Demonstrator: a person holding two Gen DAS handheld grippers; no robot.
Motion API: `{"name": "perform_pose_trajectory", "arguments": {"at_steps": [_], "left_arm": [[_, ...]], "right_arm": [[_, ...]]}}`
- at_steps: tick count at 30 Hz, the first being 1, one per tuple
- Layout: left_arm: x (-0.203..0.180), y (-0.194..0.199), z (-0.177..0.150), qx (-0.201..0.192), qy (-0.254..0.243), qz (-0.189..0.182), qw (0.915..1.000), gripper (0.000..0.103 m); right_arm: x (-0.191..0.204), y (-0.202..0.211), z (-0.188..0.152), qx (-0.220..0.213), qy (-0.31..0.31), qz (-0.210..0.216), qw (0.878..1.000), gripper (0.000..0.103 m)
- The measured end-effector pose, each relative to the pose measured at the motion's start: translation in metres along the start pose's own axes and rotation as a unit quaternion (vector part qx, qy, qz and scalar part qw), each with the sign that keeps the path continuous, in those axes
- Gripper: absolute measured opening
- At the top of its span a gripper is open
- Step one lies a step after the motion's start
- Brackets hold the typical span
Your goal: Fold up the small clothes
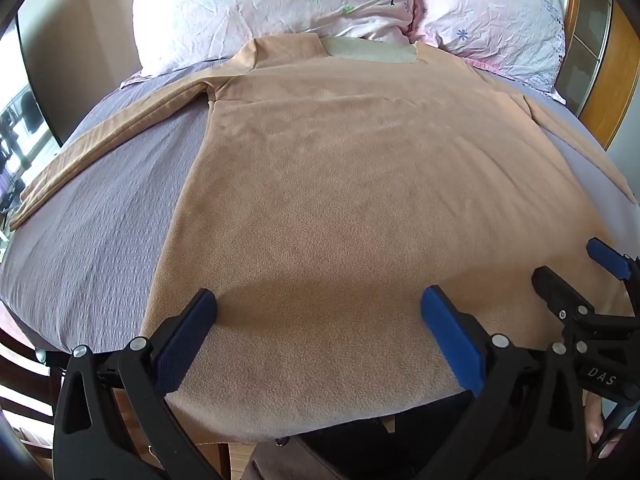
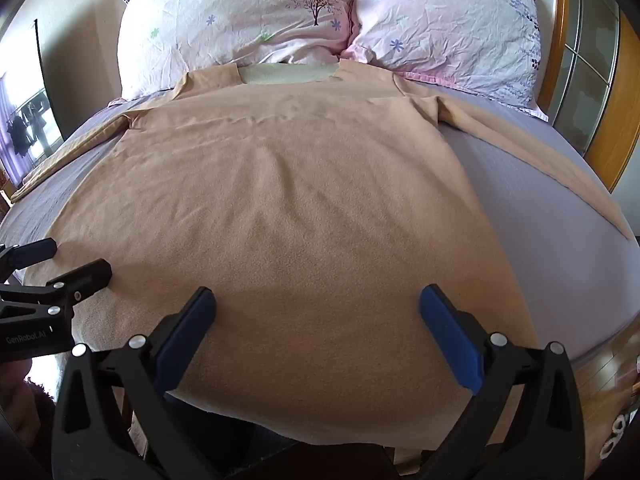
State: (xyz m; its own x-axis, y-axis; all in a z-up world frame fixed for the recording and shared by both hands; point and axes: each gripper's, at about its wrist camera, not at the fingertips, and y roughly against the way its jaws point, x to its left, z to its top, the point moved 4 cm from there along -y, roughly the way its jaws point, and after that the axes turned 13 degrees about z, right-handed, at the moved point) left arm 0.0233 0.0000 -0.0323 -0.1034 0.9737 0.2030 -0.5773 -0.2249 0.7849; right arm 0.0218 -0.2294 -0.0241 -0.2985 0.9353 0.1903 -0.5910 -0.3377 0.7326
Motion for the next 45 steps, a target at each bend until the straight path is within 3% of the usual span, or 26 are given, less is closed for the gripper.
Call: {"name": "perform_pose_trajectory", "arguments": {"at_steps": [45], "left_arm": [[0.0001, 0.0003, 0.0003, -0.003, 0.001, 0.000, 1.0000, 0.102]], "right_arm": [[-0.0005, 0.0017, -0.0009, -0.006, 0.002, 0.000, 1.000, 0.101]]}}
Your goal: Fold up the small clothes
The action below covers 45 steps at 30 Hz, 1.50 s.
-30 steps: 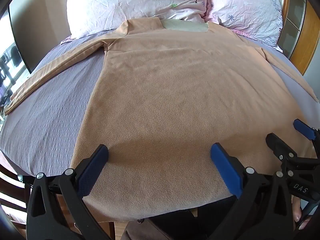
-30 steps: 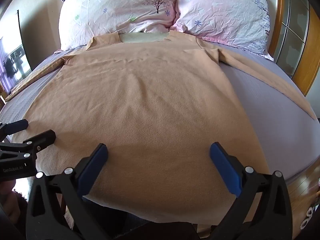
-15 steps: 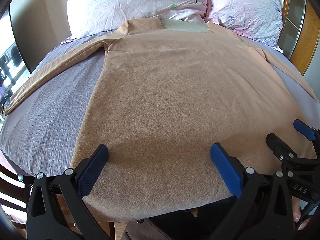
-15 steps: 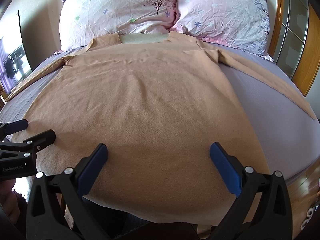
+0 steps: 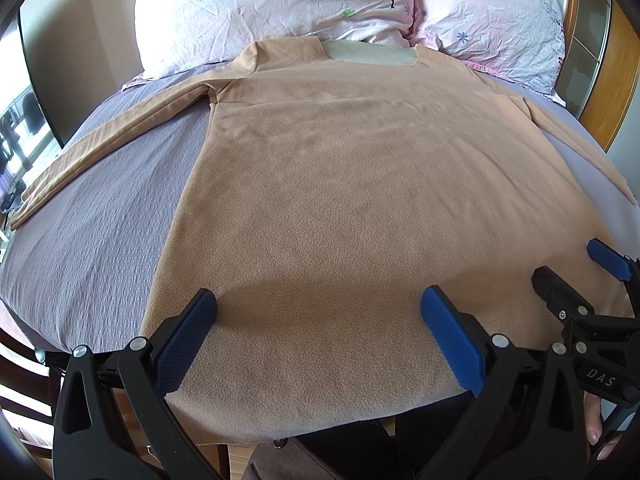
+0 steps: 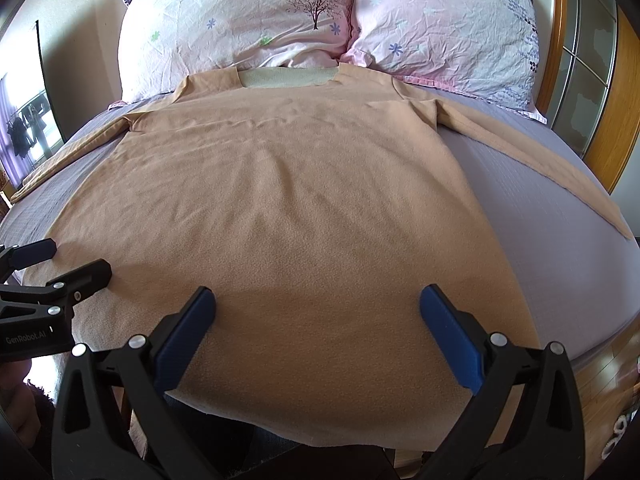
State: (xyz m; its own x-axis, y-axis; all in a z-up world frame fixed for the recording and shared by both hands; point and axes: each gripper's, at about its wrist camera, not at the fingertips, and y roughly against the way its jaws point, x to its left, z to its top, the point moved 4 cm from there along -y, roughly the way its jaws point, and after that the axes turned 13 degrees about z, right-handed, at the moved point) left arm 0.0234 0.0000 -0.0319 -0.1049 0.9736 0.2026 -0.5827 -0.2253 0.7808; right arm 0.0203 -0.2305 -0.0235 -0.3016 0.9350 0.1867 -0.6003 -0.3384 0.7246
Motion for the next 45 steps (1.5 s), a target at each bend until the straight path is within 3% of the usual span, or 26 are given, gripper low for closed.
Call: {"name": "perform_pose_trajectory", "arguments": {"at_steps": [45], "left_arm": [[-0.0007, 0.0002, 0.0011, 0.001, -0.002, 0.000, 1.0000, 0.102]], "right_arm": [[-0.0015, -0.0017, 0.0003, 0.003, 0.001, 0.001, 1.000, 0.101]]}}
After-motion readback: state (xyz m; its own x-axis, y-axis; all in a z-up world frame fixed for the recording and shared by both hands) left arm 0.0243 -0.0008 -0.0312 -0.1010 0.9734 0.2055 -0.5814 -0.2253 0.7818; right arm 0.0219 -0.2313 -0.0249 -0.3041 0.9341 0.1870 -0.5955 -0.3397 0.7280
